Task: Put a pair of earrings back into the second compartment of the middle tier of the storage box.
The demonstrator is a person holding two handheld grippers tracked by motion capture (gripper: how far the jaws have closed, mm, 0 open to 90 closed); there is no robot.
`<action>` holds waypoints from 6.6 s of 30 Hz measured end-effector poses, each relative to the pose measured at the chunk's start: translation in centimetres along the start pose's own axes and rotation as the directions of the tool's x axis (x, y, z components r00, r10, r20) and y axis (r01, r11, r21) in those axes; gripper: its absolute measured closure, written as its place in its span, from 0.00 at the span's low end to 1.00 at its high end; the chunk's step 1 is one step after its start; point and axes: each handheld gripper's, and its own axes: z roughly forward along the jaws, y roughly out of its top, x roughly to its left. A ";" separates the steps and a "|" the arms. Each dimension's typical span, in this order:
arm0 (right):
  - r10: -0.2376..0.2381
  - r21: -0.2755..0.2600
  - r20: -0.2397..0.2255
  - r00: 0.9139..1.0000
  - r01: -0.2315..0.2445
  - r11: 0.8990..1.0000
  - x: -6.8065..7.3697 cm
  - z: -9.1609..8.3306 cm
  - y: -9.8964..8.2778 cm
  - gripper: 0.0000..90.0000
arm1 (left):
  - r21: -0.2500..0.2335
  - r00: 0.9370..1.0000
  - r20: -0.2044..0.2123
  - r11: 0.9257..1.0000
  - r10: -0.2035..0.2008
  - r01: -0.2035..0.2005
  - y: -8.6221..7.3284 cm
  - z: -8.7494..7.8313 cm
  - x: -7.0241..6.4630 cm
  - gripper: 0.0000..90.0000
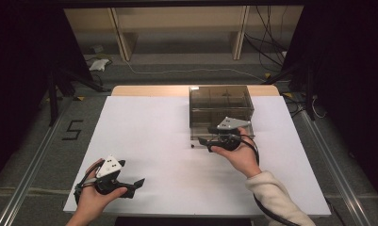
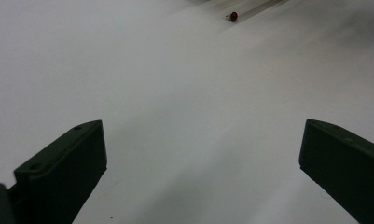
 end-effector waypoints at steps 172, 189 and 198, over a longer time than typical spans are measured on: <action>0.051 0.147 0.130 0.990 -0.070 0.987 2.6 1.4 -1.3 0.90 | -0.002 1.000 -0.001 1.000 -0.004 0.004 -0.1 -0.2 0.1 0.01; 0.062 0.130 0.146 0.987 -0.081 0.988 2.0 0.2 -1.4 0.90 | -0.002 1.000 -0.002 1.000 -0.003 0.003 -0.1 -0.3 0.1 0.01; 0.062 0.122 0.155 0.986 -0.081 0.989 1.7 -0.2 -1.4 0.90 | -0.001 1.000 -0.003 1.000 -0.004 0.004 -0.1 -0.3 0.1 0.01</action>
